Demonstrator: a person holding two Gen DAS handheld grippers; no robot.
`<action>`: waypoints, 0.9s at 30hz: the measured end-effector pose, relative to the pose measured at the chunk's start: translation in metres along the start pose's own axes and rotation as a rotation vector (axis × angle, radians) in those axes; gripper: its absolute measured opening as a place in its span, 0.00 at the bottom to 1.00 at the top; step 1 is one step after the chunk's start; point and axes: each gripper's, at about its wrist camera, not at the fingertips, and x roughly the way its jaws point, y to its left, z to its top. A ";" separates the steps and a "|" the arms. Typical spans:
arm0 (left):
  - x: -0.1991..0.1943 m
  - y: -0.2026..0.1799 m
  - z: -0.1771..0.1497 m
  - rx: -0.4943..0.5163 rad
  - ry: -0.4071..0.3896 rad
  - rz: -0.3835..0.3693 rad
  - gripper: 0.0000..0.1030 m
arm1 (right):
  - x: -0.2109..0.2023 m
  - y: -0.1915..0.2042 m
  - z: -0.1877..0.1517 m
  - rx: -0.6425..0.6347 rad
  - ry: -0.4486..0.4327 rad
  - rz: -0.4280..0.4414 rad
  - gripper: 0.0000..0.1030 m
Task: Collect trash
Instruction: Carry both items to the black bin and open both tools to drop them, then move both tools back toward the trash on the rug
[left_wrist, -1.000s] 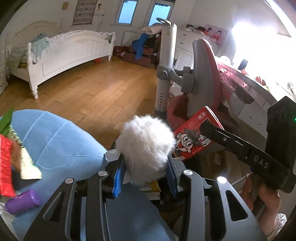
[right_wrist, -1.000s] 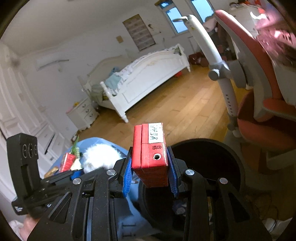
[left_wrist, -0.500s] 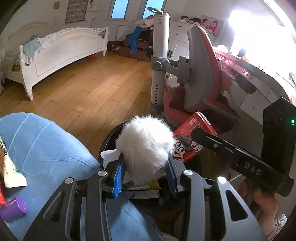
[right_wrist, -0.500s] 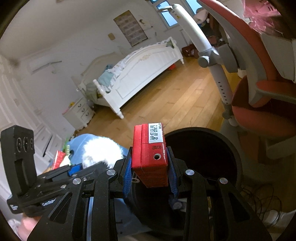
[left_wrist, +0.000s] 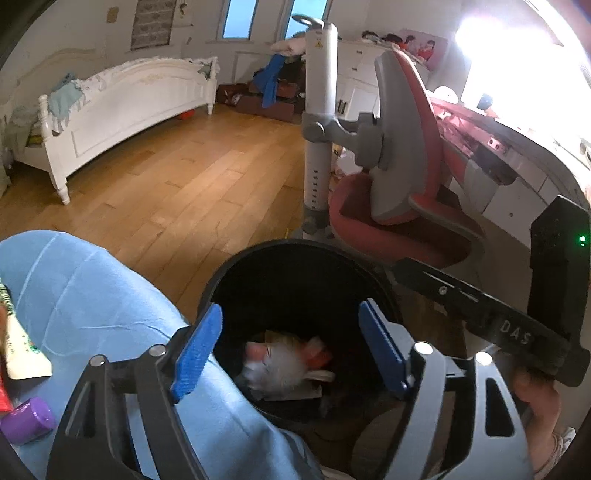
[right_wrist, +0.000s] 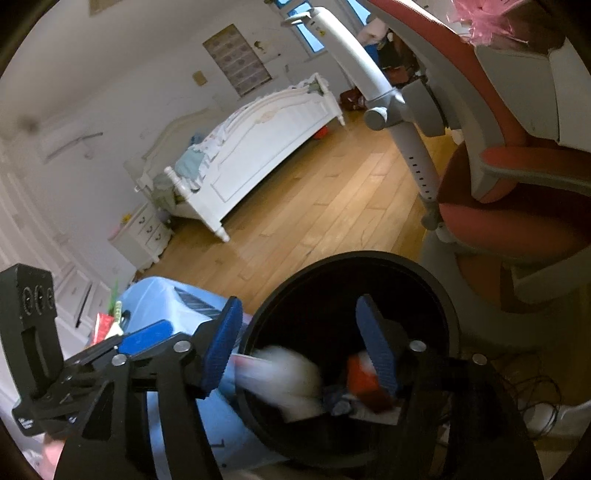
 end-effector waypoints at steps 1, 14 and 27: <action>-0.002 0.001 0.000 -0.003 -0.002 -0.002 0.75 | 0.000 0.003 0.000 -0.005 0.002 0.000 0.63; -0.072 0.068 -0.019 -0.109 -0.092 0.105 0.76 | 0.022 0.077 -0.004 -0.145 0.079 0.090 0.69; -0.178 0.222 -0.076 -0.181 -0.110 0.483 0.76 | 0.099 0.245 -0.009 -0.440 0.300 0.314 0.76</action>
